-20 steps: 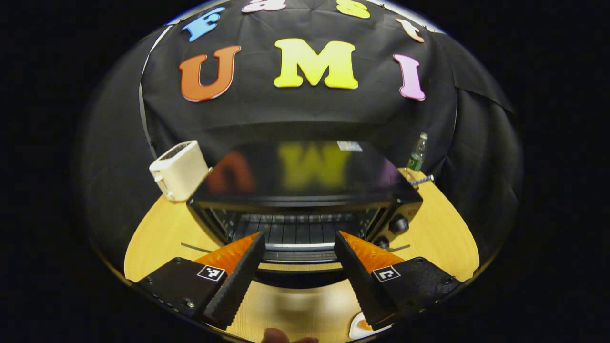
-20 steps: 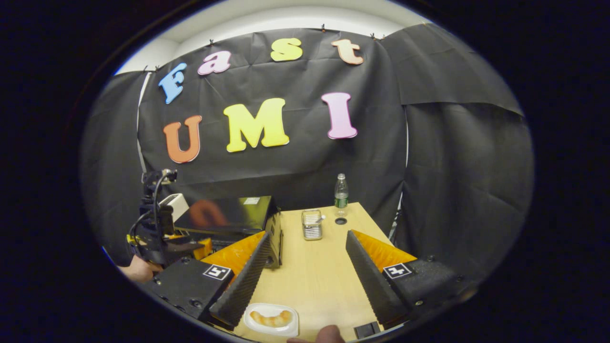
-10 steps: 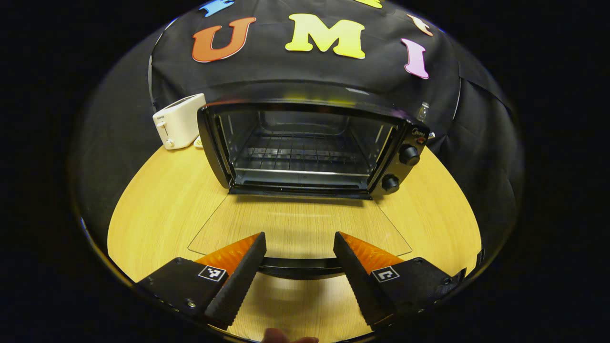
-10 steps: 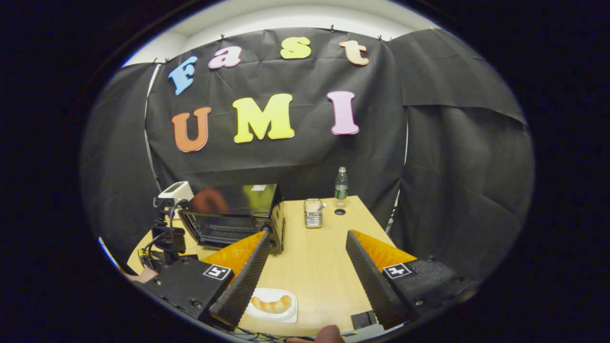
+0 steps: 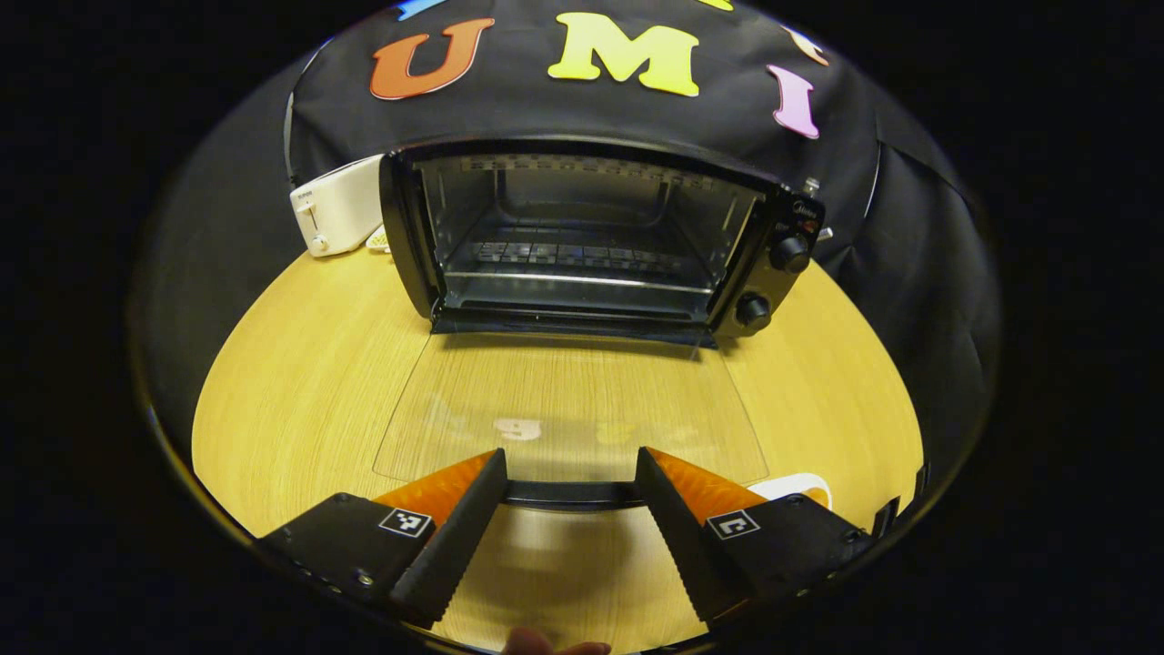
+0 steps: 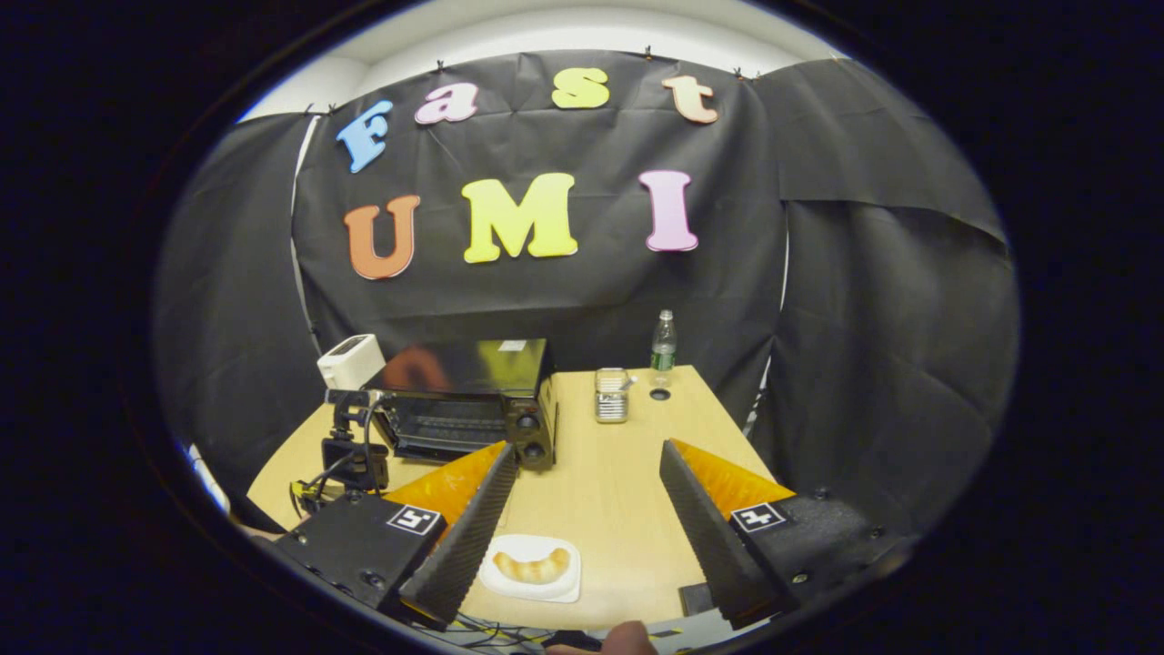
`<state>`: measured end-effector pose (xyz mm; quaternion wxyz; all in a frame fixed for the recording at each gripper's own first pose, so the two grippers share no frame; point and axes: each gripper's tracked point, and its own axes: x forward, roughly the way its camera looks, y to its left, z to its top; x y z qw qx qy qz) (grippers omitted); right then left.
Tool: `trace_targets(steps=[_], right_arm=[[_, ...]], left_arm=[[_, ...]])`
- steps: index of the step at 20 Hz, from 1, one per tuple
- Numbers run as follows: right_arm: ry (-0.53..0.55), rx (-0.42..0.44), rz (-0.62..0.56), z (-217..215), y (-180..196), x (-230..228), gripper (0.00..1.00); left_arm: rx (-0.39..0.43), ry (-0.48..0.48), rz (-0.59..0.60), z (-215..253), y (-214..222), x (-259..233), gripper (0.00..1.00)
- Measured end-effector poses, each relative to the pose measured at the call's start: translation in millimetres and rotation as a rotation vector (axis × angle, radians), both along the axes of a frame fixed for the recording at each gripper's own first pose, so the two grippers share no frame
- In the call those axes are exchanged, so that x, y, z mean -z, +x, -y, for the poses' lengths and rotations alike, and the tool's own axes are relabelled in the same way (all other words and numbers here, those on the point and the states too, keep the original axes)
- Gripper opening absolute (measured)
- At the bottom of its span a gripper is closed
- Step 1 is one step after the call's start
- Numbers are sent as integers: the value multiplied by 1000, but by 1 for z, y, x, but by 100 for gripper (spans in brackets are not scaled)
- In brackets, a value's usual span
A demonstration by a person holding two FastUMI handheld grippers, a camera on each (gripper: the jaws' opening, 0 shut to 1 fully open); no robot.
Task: Open the electric oven with the left hand, put the food in, and close the electric oven.
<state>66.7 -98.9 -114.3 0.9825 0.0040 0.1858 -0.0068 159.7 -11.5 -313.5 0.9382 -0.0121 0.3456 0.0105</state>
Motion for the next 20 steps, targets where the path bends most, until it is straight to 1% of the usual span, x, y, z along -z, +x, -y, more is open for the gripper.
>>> trace_targets(steps=[3, 6, 7, 8, 11, 15, 18, 19, 20], right_arm=[[15, -19, -6, -14, 1, 0, 98], [12, -36, -25, -24, -1, 6, 98], [20, -35, -42, -27, -3, 11, 100], [33, -29, -57, -28, -4, 17, 100], [64, -17, -90, -37, -7, 28, 98], [52, -1, -123, -47, -14, 44, 98], [44, 6, -167, -58, -22, 67, 98], [38, 6, -187, -61, -24, 77, 98], [29, 7, -210, -64, -27, 89, 100]], left_arm=[[26, 13, 126, -1, 6, -46, 94], [24, 6, 233, -7, 4, -93, 94], [20, -2, 270, -7, 0, -110, 94], [13, 0, 304, -7, -6, -128, 94], [8, 25, 408, -15, -33, -175, 94], [-16, 61, 524, -33, -75, -230, 93], [-35, 84, 572, -51, -110, -251, 94], [-29, 96, 579, -54, -120, -255, 94], [-16, 96, 586, -52, -130, -258, 93]])
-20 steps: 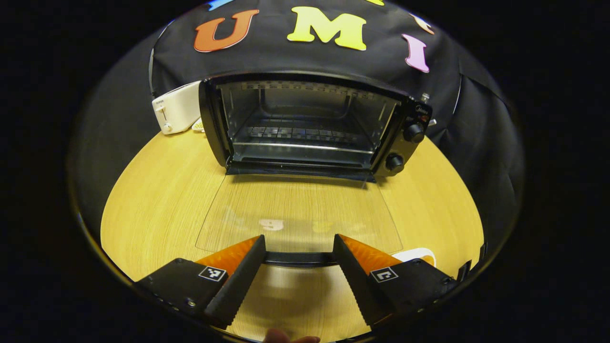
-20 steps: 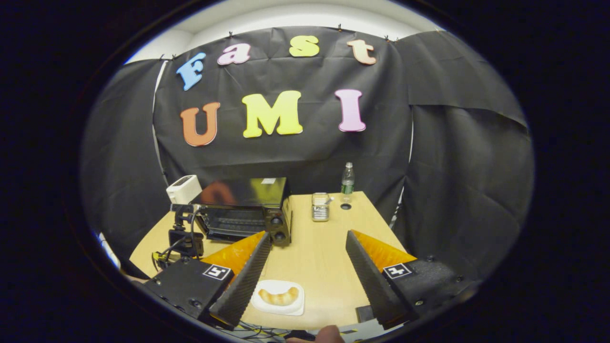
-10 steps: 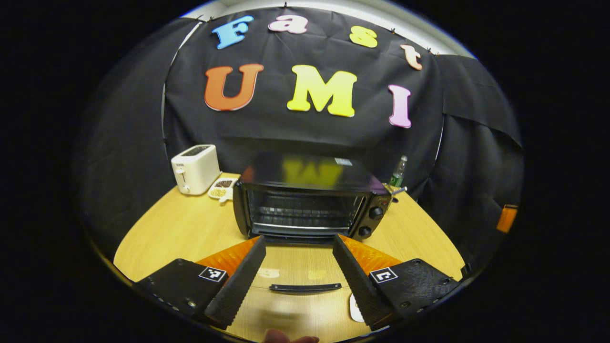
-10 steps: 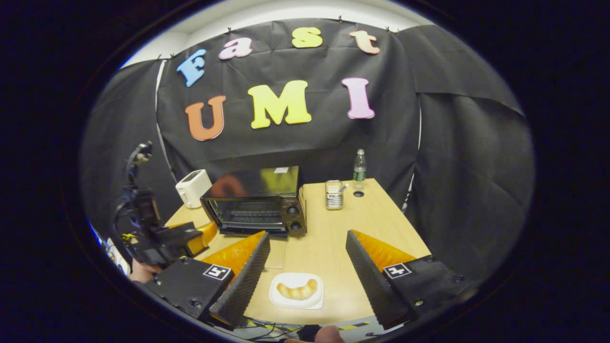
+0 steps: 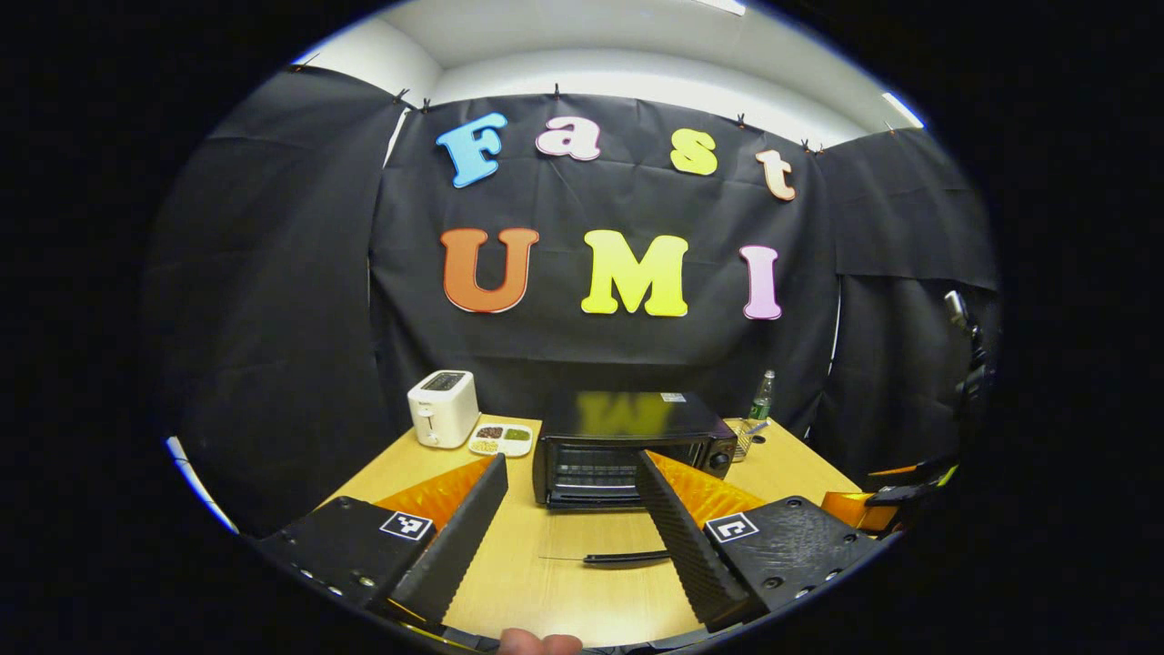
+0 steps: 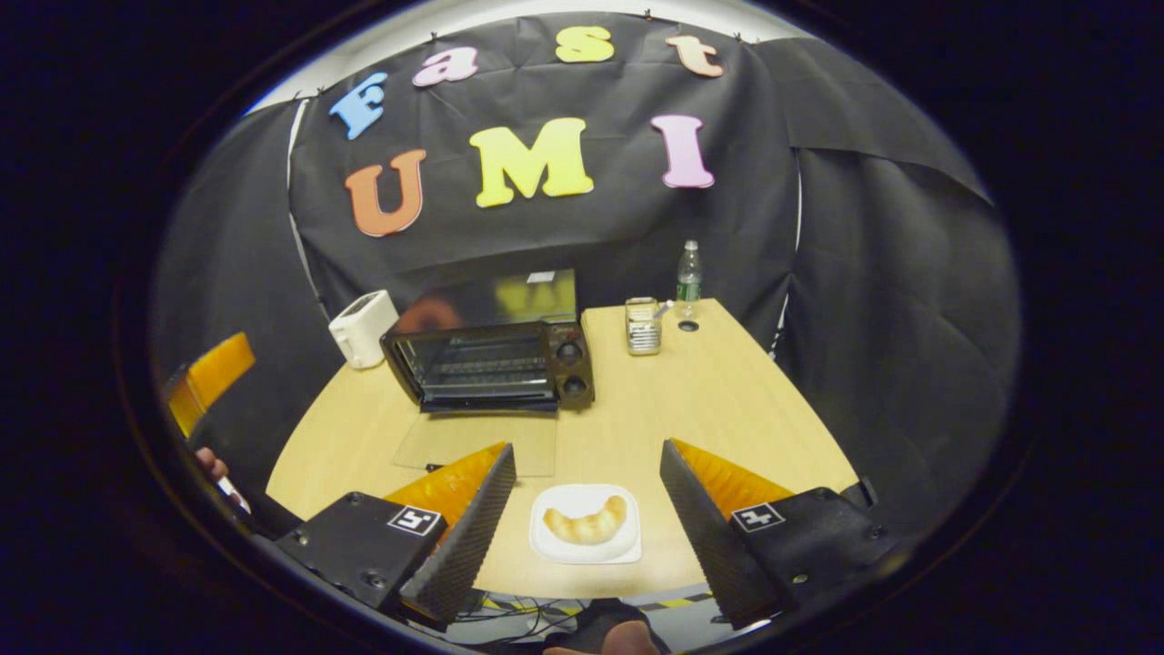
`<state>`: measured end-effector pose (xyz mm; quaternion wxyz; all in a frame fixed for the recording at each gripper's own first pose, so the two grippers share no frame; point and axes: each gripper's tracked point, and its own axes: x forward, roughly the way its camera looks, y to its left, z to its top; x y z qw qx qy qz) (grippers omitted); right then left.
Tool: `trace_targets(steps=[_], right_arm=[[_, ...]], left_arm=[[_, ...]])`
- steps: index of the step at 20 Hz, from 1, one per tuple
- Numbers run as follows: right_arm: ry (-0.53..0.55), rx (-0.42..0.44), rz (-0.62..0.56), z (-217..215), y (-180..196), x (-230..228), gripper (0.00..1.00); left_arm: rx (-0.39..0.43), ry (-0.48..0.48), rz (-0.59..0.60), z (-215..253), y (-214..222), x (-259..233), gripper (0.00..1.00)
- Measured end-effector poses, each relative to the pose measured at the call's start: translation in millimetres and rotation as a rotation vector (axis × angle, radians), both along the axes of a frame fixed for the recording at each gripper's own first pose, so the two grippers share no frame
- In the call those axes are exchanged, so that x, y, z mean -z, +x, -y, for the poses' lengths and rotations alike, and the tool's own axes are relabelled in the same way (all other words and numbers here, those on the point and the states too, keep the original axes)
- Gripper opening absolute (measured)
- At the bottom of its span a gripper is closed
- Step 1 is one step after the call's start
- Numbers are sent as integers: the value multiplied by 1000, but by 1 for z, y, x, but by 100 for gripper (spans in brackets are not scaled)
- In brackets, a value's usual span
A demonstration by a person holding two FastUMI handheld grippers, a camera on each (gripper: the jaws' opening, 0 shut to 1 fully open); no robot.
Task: Open the electric oven with the left hand, put the food in, and close the electric oven.
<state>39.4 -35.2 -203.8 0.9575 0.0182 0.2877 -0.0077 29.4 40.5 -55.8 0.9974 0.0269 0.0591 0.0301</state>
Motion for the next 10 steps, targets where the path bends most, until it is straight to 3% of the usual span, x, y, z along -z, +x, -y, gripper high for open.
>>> trace_targets(steps=[7, 10], right_arm=[[56, 51, -179, -1, 8, 79, 100], [106, 87, -258, 3, 20, 116, 91]], left_arm=[[23, -33, 38, 3, -8, -21, 93], [25, -19, 30, 2, 7, -31, 93]])
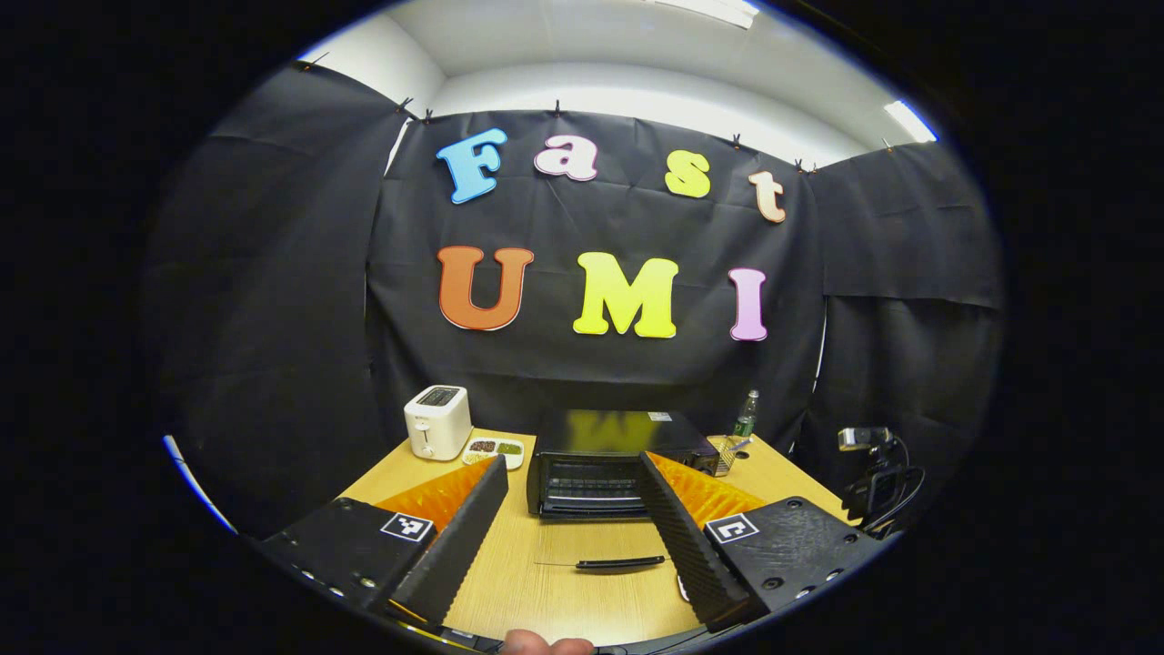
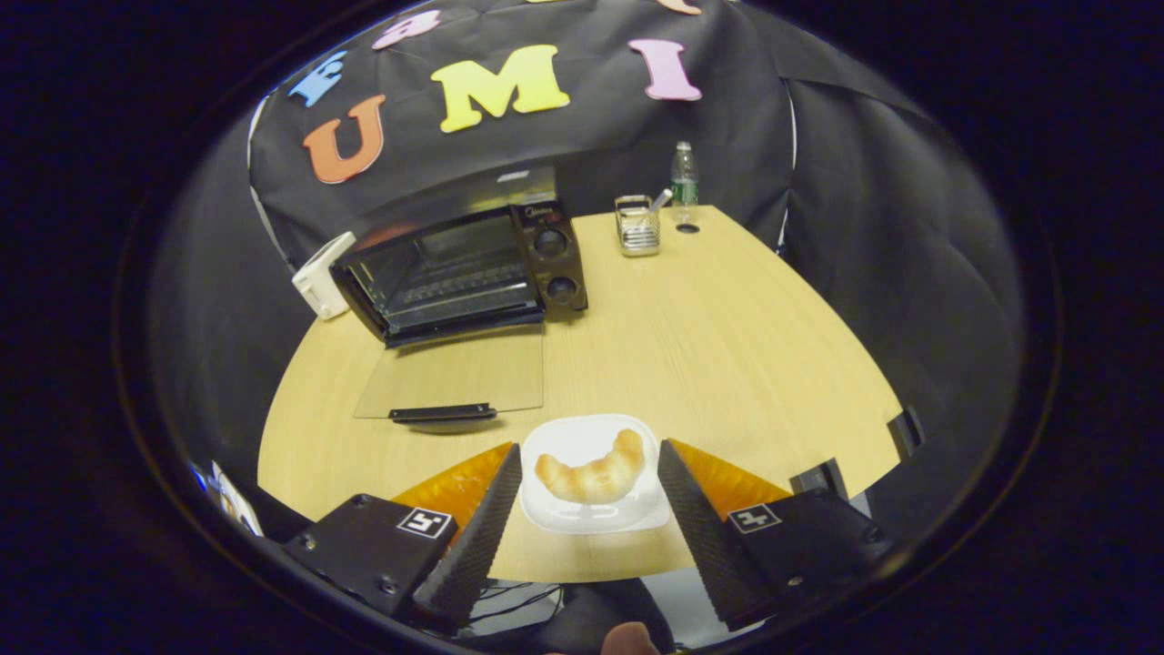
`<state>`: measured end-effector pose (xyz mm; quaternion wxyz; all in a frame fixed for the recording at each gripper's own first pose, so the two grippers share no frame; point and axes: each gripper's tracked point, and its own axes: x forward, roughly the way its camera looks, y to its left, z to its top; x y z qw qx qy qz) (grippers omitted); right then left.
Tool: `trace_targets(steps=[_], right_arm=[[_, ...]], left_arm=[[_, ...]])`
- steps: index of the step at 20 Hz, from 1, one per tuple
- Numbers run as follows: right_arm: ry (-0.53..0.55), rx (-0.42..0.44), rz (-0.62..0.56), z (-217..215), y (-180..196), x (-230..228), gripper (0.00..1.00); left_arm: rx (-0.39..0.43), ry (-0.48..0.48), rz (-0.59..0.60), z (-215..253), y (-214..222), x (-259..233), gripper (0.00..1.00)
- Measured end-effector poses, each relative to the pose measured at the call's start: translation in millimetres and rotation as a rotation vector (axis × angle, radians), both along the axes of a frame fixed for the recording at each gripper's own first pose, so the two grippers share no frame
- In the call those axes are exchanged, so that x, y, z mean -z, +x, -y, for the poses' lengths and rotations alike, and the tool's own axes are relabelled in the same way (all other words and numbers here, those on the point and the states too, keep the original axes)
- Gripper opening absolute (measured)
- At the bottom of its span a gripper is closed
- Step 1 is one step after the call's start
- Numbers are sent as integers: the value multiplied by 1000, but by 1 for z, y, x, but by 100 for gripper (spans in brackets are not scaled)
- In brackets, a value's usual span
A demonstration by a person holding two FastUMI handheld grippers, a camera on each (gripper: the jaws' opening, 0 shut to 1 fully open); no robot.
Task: Open the electric oven with the left hand, put the food in, and close the electric oven.
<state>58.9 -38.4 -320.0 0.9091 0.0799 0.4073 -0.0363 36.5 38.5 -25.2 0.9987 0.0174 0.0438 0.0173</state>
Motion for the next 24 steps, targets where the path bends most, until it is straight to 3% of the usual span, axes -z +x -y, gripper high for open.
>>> trace_targets(steps=[5, 9, 14, 19, 24], right_arm=[[110, 73, -147, 7, 12, 65, 84], [144, 111, -228, 12, 11, 86, 78], [265, 154, -316, 5, 10, 96, 72], [360, 211, -349, 5, 12, 96, 37], [465, 254, -324, -7, 8, 54, 19]], left_arm=[[-8, 36, 7, 2, 30, -13, 93], [-5, 36, -12, 17, 60, -8, 93], [-13, 9, -76, 33, 85, 13, 93], [7, 3, -98, 33, 94, 16, 93], [0, -20, -85, 20, 90, 11, 93]])
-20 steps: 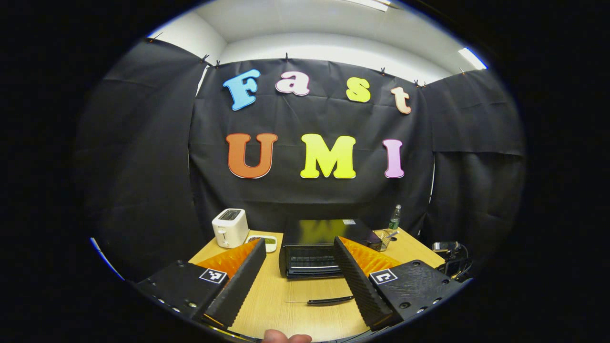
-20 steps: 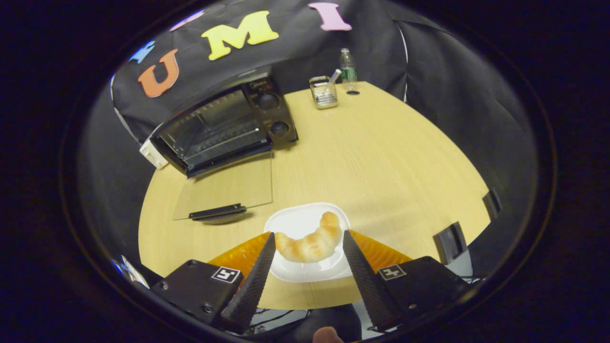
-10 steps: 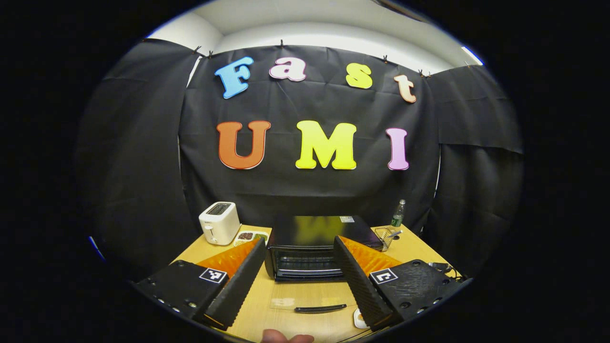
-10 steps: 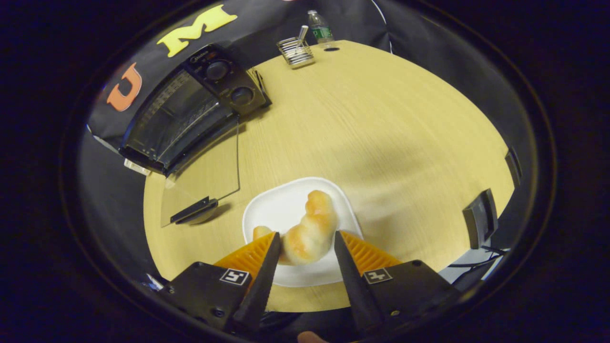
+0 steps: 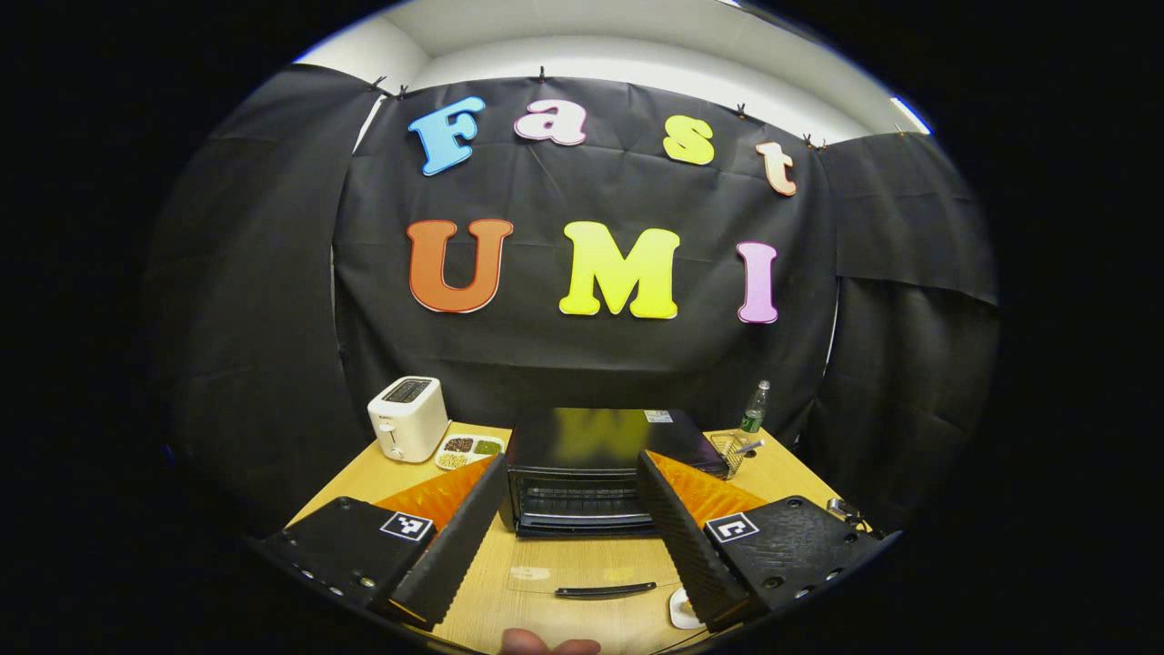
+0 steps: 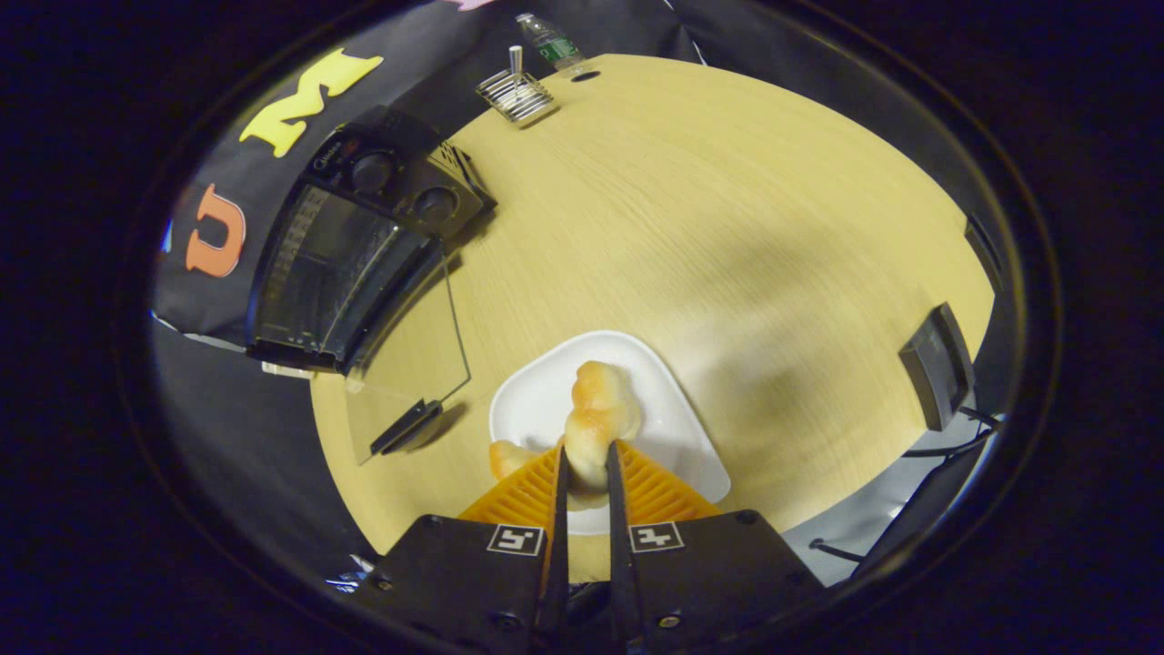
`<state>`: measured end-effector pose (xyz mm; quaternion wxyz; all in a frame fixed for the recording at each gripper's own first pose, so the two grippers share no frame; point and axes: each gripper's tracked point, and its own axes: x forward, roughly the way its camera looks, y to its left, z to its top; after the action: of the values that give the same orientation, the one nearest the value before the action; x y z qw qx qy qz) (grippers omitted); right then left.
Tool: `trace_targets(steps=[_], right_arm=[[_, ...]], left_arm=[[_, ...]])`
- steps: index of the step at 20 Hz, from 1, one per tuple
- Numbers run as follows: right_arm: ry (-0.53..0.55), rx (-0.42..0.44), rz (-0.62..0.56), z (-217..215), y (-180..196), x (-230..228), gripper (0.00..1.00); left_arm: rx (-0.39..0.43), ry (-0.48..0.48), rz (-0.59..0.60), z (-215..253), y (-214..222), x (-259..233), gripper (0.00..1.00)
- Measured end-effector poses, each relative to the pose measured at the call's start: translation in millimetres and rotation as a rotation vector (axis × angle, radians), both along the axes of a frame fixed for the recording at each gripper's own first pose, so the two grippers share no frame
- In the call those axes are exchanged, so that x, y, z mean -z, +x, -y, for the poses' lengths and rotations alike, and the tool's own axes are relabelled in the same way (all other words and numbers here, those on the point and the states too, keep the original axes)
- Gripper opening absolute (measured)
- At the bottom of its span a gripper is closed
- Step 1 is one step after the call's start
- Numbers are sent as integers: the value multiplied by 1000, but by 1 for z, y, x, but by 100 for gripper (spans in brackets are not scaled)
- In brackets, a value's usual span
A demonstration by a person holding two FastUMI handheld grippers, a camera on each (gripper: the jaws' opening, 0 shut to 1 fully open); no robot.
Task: Open the electric oven with the left hand, put the food in, and close the electric oven.
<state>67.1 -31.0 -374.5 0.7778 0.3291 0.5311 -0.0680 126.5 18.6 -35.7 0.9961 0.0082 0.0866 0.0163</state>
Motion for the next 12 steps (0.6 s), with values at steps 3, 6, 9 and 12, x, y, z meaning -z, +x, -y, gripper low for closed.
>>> trace_targets(steps=[3, 6, 9, 12], right_arm=[[41, 2, 102, -17, 14, -47, 15], [78, 5, 216, -43, 50, -81, 12], [115, 2, 258, -70, 92, -86, 13], [147, -15, 289, -100, 128, -81, 13]], left_arm=[[-13, 0, 9, -13, -3, -5, 93], [-38, 3, 8, -27, -10, -8, 94], [-70, 15, 12, -43, -17, -11, 93], [-112, 28, -3, -58, -26, -8, 94]])
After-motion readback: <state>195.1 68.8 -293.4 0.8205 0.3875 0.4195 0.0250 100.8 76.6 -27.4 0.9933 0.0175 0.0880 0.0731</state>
